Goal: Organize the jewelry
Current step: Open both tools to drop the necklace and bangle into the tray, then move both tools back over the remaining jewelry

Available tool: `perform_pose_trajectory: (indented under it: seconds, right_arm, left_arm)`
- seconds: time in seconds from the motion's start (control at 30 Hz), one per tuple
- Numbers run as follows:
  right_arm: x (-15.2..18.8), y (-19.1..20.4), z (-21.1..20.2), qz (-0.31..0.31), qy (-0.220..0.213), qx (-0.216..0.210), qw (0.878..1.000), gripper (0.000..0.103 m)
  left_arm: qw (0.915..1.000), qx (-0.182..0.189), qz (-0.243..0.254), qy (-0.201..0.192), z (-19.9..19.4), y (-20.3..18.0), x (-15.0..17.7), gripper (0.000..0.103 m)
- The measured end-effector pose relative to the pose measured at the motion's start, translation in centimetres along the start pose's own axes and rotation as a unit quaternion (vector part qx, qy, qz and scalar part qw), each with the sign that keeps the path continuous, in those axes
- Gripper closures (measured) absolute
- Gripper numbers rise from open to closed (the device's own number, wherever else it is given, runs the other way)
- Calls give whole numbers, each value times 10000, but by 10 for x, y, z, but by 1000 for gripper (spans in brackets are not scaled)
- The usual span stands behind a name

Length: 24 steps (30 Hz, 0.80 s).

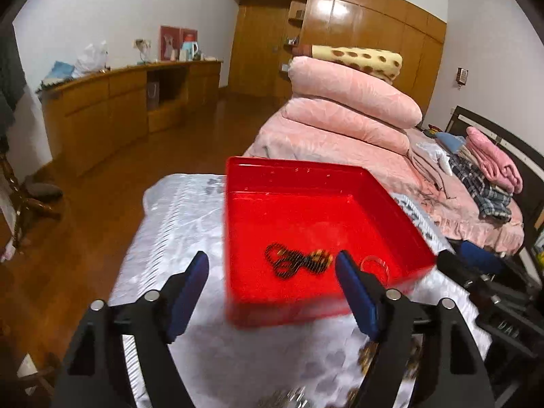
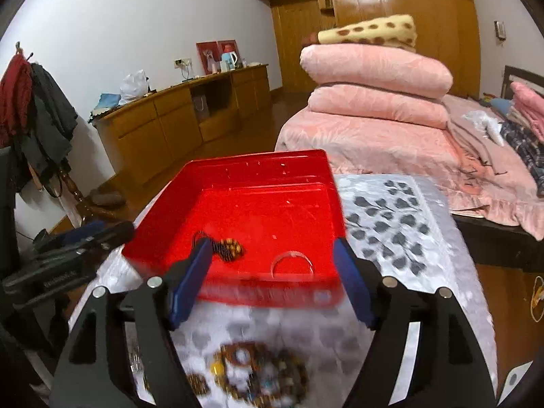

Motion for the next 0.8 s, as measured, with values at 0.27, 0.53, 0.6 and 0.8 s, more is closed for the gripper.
perform_pose_trajectory:
  seconds: [0.27, 0.53, 0.6, 0.8]
  right_arm:
    - [63, -3, -29, 49, 113, 84, 9999, 31]
    - [116, 9, -34, -85, 454, 125, 9989, 31]
    - [124, 10, -33, -106, 523, 133, 9985, 34]
    - [150, 19, -30, -245, 811, 127, 9963, 42]
  left_arm:
    - [9998, -82, 154, 96, -28, 15, 62, 24]
    - [9989, -160, 278, 341, -36, 20, 113, 24]
    - [9984, -112, 323, 443, -35, 19, 123, 25]
    - [9972, -44, 413, 617, -32, 8, 144, 25]
Point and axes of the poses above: each gripper's, at about its wrist camera, not at the fingertips, and z roughly the way its jaws point, y to its left, x to its underside, the point moved 7 cm from there along z, roughly the way its jaws point, and after that the axes turned 10 degrees about y, right-handed, at the moved point
